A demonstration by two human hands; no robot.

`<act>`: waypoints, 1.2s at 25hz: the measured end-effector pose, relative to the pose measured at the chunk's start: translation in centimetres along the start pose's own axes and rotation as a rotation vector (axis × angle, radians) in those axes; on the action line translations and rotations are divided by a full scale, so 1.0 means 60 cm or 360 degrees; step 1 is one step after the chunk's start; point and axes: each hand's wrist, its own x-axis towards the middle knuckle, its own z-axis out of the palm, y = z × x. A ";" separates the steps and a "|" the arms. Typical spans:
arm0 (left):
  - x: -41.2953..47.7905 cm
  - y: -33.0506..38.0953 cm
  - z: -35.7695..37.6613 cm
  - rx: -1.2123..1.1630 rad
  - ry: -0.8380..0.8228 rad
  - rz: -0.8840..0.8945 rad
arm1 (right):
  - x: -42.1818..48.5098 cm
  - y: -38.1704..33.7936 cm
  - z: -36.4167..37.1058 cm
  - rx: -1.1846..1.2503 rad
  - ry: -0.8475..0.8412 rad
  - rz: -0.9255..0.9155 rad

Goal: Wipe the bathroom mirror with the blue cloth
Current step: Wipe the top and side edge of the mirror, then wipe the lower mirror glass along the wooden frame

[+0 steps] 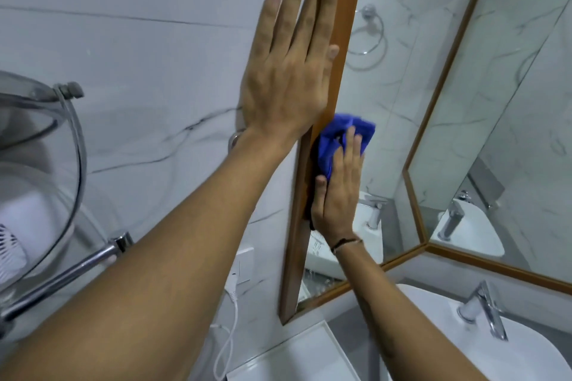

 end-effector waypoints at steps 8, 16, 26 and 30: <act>-0.291 0.078 -0.025 -0.0222 -0.0506 -0.0062 | -0.217 0.025 -0.021 -0.0128 -0.0465 0.0138; -0.403 0.055 -0.013 -0.0204 -0.0531 0.0083 | -0.281 0.027 -0.021 -0.0201 -0.0522 0.0181; -0.428 0.053 0.015 -0.0330 -0.0361 0.0017 | -0.279 0.035 0.000 -0.0221 -0.0444 0.0069; -0.437 0.059 0.019 -0.0336 -0.0357 0.0009 | -0.241 0.041 0.004 -0.0221 -0.0372 0.0014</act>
